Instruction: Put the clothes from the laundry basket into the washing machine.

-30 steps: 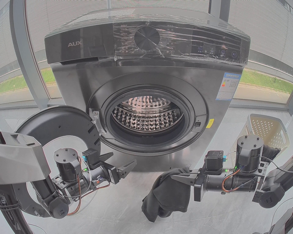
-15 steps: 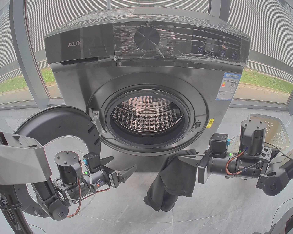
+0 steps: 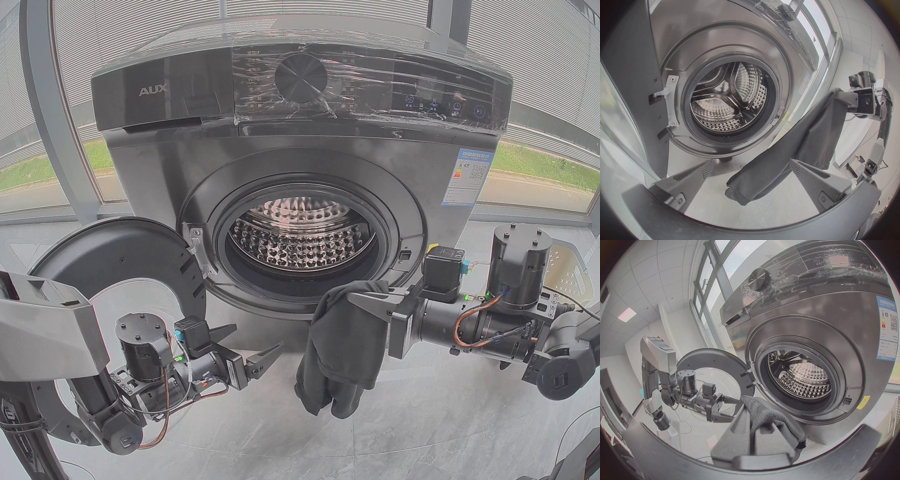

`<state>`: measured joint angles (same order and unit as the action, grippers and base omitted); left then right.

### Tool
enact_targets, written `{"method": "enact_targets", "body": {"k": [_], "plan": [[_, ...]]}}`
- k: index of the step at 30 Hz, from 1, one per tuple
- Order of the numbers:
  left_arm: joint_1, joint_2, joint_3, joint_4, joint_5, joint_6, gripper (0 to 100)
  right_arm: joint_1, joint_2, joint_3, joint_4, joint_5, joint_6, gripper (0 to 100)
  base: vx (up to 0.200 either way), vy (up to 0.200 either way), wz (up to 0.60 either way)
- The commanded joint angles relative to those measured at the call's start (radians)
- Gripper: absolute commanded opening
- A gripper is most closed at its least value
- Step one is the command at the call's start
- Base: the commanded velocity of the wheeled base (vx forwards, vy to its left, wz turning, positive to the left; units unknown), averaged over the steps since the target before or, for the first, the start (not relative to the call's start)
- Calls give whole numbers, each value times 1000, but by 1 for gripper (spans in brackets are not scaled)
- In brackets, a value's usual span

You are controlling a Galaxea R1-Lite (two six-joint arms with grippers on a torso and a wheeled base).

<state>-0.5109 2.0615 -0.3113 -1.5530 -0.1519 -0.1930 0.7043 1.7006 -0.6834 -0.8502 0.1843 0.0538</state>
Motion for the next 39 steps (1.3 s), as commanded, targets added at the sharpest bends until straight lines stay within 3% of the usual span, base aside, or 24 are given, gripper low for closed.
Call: {"method": "enact_targets", "body": {"k": [1,2,9,18,39], "plan": [[-26,3,4,-4,-1,4,100,12,4,-28,-1,-5,8,0,0,0,0],[-28,3,4,-4,-1,6,100,12,4,-30,-1,-5,8,0,0,0,0],[-84,2,35,-4,-75,89,100,11,17,-51,-3,-6,14,0,0,0,0],[-77,-78,37,-4,-184,92,100,9,45,-58,-3,-8,14,0,0,0,0],[-87,81,-201,-2,-178,92,100,60,86,-51,-20,-35,26,0,0,0,0]]}}
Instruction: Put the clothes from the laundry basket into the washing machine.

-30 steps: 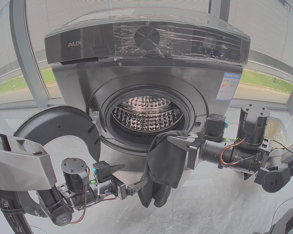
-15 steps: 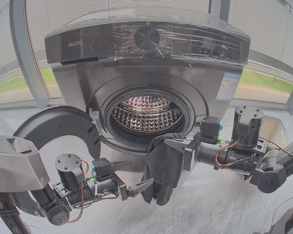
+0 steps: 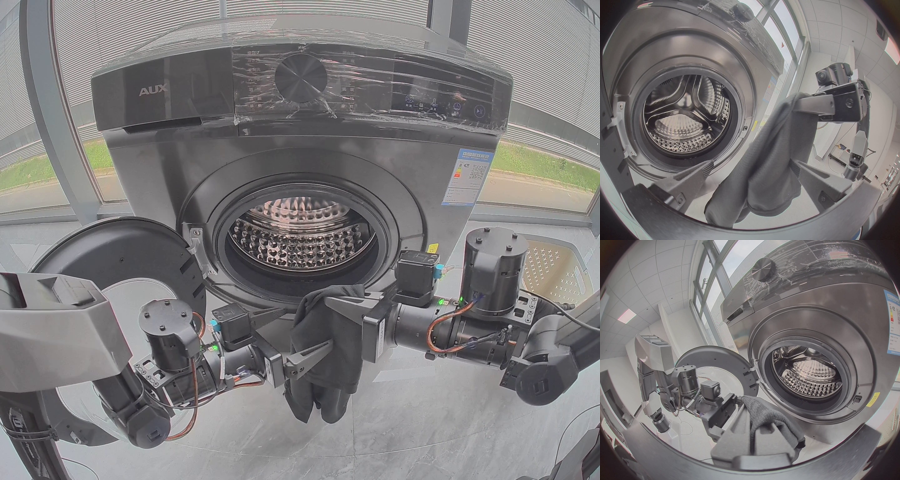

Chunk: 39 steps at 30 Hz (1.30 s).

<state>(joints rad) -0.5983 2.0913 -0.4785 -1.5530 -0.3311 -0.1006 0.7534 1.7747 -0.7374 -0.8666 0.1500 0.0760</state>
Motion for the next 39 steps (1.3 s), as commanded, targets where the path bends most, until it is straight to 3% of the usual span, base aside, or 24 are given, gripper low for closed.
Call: {"method": "enact_targets", "body": {"k": [1,2,3,9,13,20,21,27,32,39], "plan": [[2,69,-52,-2,3,-1,100,11,15,4,-3,0,5,0,0,0,0],[2,73,-58,-2,7,1,100,12,17,4,-3,0,5,0,0,0,0],[2,75,-61,-2,15,1,0,12,17,4,-3,0,5,0,0,0,0],[2,79,-97,-2,27,9,0,12,23,4,-3,0,5,0,0,0,0],[2,76,-104,-4,61,12,0,11,25,9,-11,0,10,0,0,0,0],[3,49,-91,-6,64,13,0,3,32,21,-37,-1,27,0,0,0,0],[3,47,-91,-6,64,13,0,1,32,21,-45,0,30,100,0,0,0],[18,18,-86,-6,67,12,0,-42,-4,115,-66,3,54,100,0,0,0],[40,-30,-91,-4,75,-1,0,-158,-31,259,-69,74,53,100,0,0,0],[40,-74,-86,-4,78,1,0,-247,-9,297,-69,151,51,100,0,0,0]]}}
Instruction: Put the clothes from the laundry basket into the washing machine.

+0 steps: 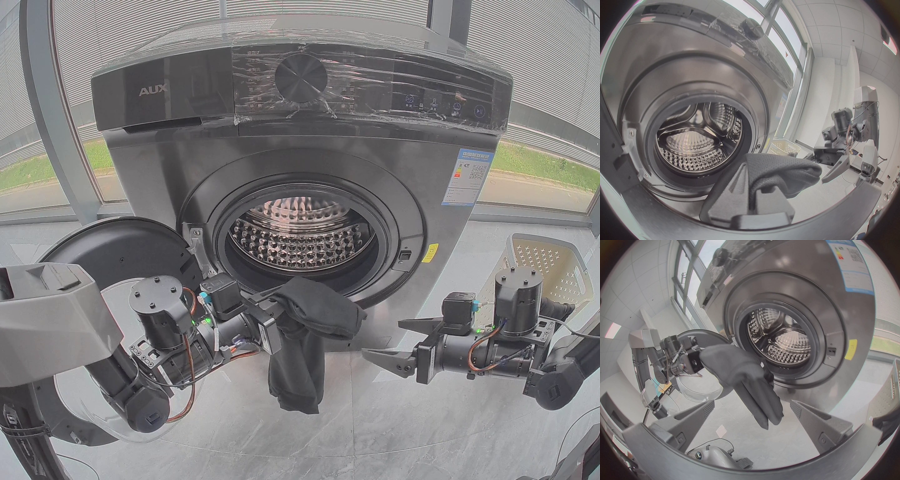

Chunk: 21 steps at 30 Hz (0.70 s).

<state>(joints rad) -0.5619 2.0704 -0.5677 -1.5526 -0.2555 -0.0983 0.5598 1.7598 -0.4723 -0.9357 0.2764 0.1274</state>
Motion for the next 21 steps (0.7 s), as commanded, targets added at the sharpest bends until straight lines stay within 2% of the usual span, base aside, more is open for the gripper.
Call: {"method": "enact_targets", "body": {"k": [1,5,8,13,21], "plan": [[4,-58,3,-4,2,-3,0,-61,17,32,0,29,0,100,0,0,0],[4,-89,2,-3,1,-4,0,-75,72,31,-12,32,0,100,0,0,0],[5,-119,3,-3,1,-8,0,-83,145,27,-67,32,0,100,0,0,0],[2,-170,31,-1,-2,-12,0,-87,326,4,-248,30,0,100,0,0,0],[2,-205,72,-1,-13,-12,0,-98,477,-120,-258,44,8,100,0,0,0]]}}
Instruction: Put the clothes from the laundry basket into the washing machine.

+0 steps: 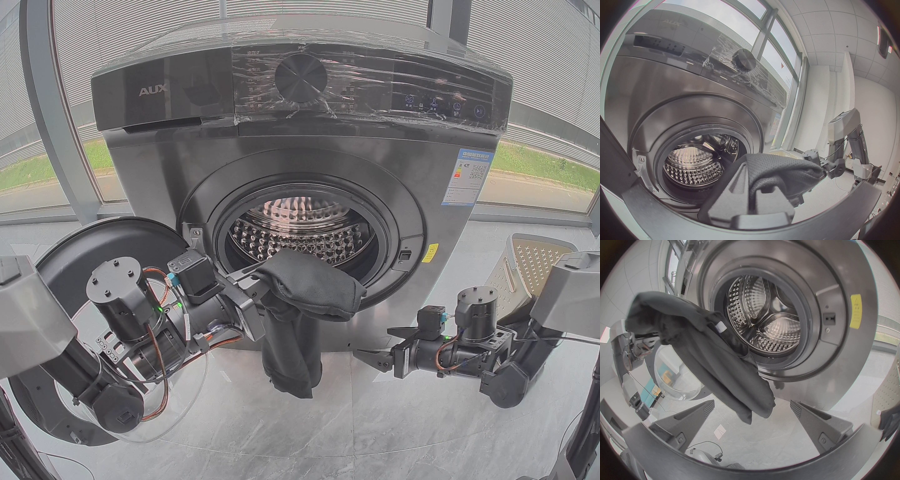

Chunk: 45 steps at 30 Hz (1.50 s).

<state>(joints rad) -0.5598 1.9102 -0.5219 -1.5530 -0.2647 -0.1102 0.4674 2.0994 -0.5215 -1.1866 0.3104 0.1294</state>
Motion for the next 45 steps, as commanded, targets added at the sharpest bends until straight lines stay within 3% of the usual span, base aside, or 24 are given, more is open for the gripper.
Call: {"method": "enact_targets", "body": {"k": [1,8,11,14,18,19,21,25,34,42,45], "plan": [[0,-46,26,-2,-4,0,0,-7,149,-84,-8,12,12,100,0,0,0],[0,-76,23,-1,-2,-5,0,-7,258,-196,-5,9,44,100,0,0,0],[0,-73,25,-1,-2,-6,0,-4,294,-204,-18,21,53,100,0,0,0],[1,-73,23,-1,-2,-8,0,3,315,-195,-41,61,56,100,0,0,0],[0,-73,20,-1,-4,-23,0,11,341,-192,-90,59,59,100,0,0,0],[-2,-76,14,-1,-2,-43,0,36,363,-192,-143,58,65,100,0,0,0],[-2,-73,13,-1,-2,-54,0,54,369,-192,-173,55,78,100,0,0,0],[3,-62,11,-1,-1,-74,0,131,383,-187,-226,-4,90,100,0,0,0],[4,-54,-21,-1,41,-77,0,220,415,-169,-343,-13,90,100,0,0,0],[47,-60,2,-1,39,-77,0,198,433,-144,-372,-10,88,100,0,0,0],[51,-65,10,-1,35,-75,0,138,421,-124,-372,-11,87,100,0,0,0]]}}
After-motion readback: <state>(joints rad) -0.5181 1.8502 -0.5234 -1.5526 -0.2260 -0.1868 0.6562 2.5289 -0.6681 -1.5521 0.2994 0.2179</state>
